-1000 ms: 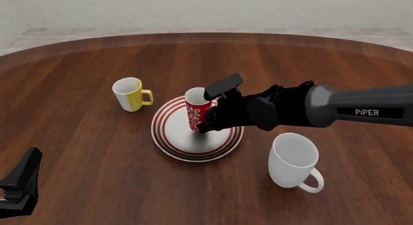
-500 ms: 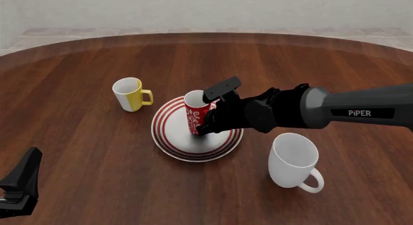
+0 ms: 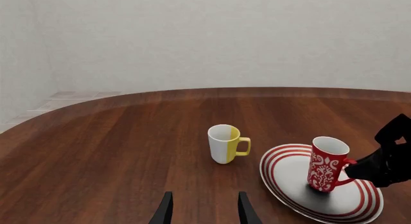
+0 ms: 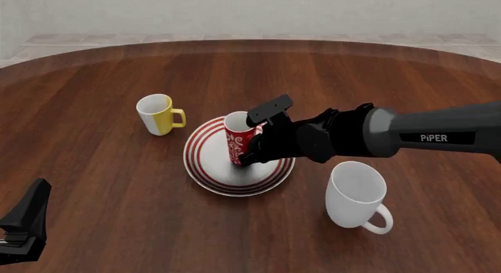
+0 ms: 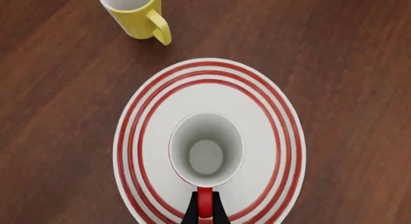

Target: Pick up the red mug and put it on the plate

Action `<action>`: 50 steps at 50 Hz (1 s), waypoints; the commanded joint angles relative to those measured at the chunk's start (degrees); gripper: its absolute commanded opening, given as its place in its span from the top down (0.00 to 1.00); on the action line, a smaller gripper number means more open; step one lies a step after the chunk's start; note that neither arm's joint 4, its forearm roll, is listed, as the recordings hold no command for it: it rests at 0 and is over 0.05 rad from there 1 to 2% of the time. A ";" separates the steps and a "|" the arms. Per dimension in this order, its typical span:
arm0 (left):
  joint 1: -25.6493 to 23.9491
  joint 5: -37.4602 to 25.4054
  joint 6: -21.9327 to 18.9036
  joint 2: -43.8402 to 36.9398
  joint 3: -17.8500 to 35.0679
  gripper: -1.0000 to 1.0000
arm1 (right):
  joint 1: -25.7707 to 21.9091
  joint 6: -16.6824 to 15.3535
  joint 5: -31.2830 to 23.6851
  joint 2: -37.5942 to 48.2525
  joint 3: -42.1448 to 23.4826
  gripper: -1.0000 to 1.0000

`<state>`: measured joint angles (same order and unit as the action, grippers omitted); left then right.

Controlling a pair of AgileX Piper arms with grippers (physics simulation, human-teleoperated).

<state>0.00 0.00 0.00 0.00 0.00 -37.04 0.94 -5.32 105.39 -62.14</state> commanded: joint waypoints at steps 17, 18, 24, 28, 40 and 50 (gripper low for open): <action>0.00 0.00 0.00 0.00 0.00 0.00 | 0.03 0.83 0.55 0.39 0.31 1.00; 0.00 0.00 0.00 0.00 0.00 0.00 | -0.08 0.90 0.54 0.42 0.32 1.00; 0.00 0.00 0.00 0.00 0.00 0.00 | -0.07 0.85 0.71 0.79 0.33 1.00; 0.00 0.00 0.00 0.00 0.00 0.00 | -0.26 1.14 0.65 1.13 0.06 1.00; 0.00 0.00 0.00 0.00 0.00 0.00 | 0.03 1.67 0.86 1.43 0.12 1.00; 0.00 0.00 0.00 0.00 0.00 0.00 | -0.36 1.84 1.07 1.63 0.30 1.00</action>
<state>0.00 0.00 0.00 0.00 0.00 -37.24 2.24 -4.44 106.28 -61.61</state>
